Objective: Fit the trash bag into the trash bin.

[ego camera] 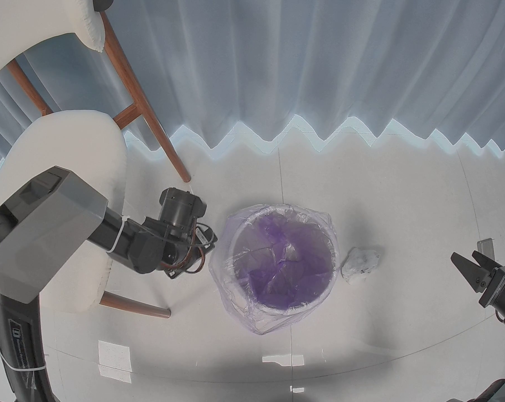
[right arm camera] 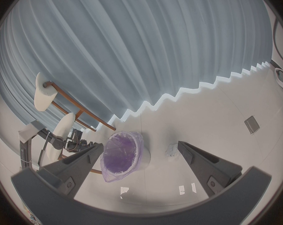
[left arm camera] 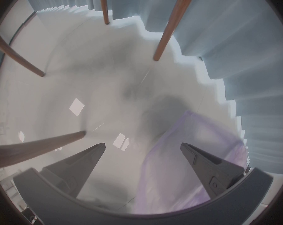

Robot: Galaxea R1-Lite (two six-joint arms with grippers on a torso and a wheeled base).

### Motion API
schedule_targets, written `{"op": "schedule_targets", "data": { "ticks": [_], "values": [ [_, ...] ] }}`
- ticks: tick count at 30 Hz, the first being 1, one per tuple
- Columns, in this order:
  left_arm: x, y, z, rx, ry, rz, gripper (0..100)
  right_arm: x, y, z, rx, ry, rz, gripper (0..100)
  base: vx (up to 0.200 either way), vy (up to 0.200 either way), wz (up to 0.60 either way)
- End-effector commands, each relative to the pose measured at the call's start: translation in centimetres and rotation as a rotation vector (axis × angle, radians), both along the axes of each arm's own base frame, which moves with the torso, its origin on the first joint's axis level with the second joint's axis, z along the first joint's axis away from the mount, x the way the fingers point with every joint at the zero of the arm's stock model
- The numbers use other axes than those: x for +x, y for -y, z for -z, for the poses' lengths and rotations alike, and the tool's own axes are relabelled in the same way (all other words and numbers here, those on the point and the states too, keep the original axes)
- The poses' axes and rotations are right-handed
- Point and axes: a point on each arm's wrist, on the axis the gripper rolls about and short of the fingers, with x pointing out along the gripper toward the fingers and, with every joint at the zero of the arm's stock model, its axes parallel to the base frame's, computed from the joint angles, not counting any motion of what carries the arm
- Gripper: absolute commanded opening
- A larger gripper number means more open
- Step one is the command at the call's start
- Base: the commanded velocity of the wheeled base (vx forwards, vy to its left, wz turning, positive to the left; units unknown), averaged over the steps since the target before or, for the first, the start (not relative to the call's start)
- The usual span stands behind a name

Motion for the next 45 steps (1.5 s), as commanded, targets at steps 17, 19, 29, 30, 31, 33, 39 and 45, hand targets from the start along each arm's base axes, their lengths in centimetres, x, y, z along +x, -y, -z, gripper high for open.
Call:
{"op": "schedule_targets", "data": {
  "ticks": [17, 19, 29, 30, 31, 33, 39, 45],
  "values": [
    [-8.7, 1.7, 1.0, 0.07, -0.114, 0.136, 100, -1.3, 0.0, 1.2, 0.006, -0.016, -0.001, 100, 0.0, 0.0, 0.0],
    [-8.8, 1.7, 1.2, 0.076, -0.122, 0.144, 100, -1.2, 0.0, 1.1, 0.006, -0.016, -0.001, 100, 0.0, 0.0, 0.0],
    [-8.6, 1.8, 2.8, 0.097, -0.157, 0.145, 100, -1.2, 0.0, 1.1, 0.005, -0.016, -0.004, 100, 0.0, 0.0, 0.0],
    [-8.6, 1.9, 3.0, 0.097, -0.16, 0.146, 100, -1.2, 0.0, 1.0, 0.005, -0.015, -0.004, 100, 0.0, 0.0, 0.0],
    [-8.4, 2.0, 3.2, 0.097, -0.164, 0.145, 100, -1.2, 0.0, 1.0, 0.005, -0.015, -0.004, 100, 0.0, 0.0, 0.0],
    [-8.3, 2.0, 3.7, 0.098, -0.164, 0.143, 100, -1.1, 0.0, 1.0, 0.005, -0.013, -0.004, 100, 0.0, 0.0, 0.0],
    [-7.5, 2.6, 5.0, 0.07, -0.107, 0.148, 100, -1.2, 0.0, 1.0, 0.005, -0.01, -0.004, 100, 0.0, 0.0, 0.0],
    [-7.4, 2.5, 5.9, 0.077, -0.12, 0.141, 100, -1.1, 0.0, 1.0, 0.004, -0.013, -0.001, 100, 0.0, 0.0, 0.0]
  ]
}}
